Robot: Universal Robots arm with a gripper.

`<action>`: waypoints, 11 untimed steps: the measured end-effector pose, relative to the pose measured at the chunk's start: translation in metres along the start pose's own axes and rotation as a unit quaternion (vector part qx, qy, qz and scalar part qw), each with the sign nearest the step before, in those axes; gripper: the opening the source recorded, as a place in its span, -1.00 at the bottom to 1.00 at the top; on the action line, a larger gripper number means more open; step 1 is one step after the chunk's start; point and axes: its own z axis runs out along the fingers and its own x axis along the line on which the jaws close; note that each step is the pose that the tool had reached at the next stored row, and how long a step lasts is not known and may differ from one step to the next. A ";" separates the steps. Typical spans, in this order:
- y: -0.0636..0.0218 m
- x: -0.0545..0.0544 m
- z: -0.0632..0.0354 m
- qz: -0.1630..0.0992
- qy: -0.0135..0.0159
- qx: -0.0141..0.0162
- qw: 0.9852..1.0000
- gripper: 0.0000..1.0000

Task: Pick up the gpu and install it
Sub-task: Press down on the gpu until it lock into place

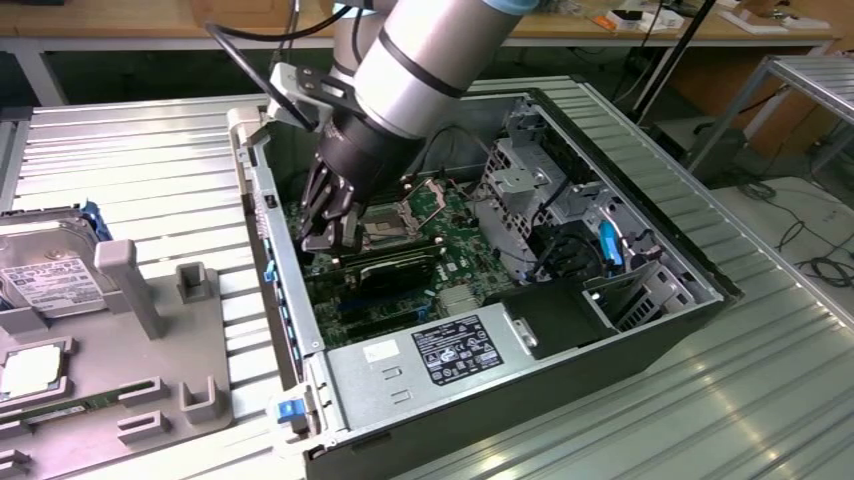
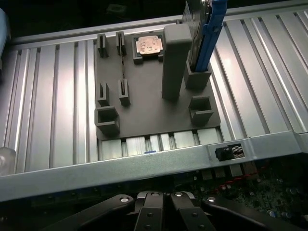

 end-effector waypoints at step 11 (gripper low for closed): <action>-0.0022 0.000 0.0047 0.000 0.000 0.010 1.000 -0.79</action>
